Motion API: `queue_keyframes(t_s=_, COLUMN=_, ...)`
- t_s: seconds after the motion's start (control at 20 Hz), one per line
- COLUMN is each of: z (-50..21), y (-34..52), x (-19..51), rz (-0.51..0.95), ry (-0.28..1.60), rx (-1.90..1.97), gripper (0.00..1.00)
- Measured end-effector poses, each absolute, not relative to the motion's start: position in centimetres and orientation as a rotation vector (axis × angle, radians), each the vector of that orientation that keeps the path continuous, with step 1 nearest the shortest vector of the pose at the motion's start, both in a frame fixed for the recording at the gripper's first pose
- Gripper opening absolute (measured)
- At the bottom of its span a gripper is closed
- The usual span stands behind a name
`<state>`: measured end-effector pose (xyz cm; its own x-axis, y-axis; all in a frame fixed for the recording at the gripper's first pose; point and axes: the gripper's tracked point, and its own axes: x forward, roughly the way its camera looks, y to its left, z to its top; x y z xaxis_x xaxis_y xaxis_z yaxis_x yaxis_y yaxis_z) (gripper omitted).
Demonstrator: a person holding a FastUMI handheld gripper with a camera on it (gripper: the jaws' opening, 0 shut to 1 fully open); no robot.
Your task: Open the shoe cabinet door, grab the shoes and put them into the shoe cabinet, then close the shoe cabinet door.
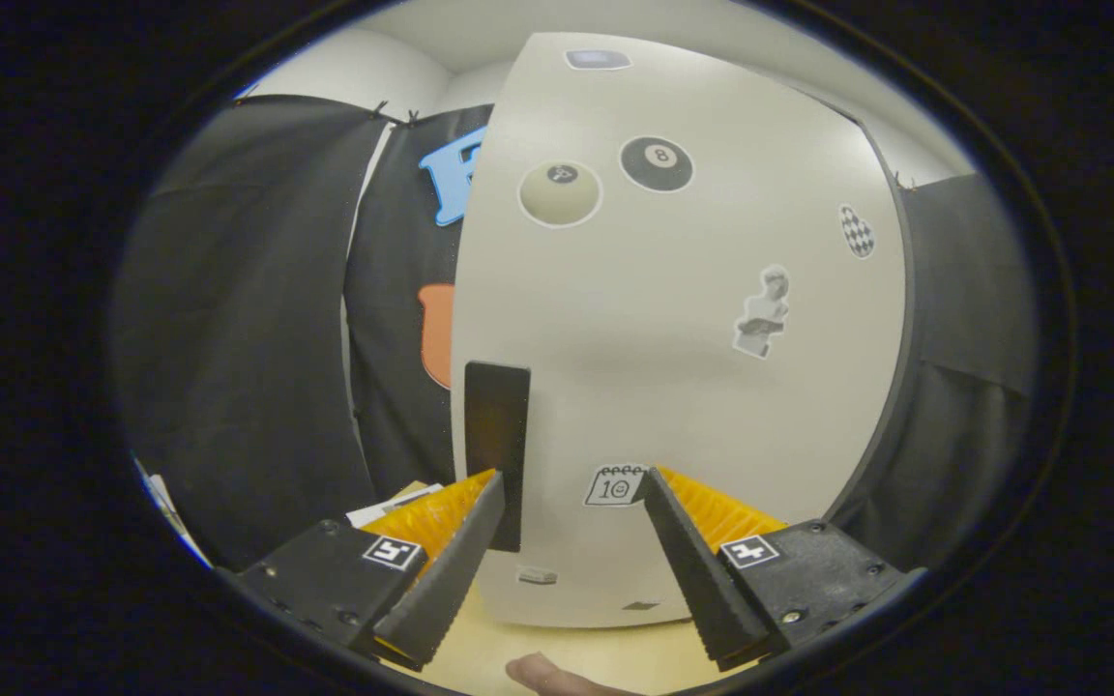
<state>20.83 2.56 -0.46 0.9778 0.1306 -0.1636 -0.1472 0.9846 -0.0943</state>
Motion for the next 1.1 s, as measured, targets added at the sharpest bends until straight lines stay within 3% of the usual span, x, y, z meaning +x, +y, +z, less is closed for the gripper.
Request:
queue_keyframes(t_s=0.55, z=-0.7, y=2.5, x=24.1, rz=0.11, ry=0.195, rx=-0.176, gripper=0.99)
queue_keyframes(t_s=1.1, z=0.6, y=-5.5, x=10.5, rz=0.144, ry=0.171, rx=-0.018, gripper=0.99)
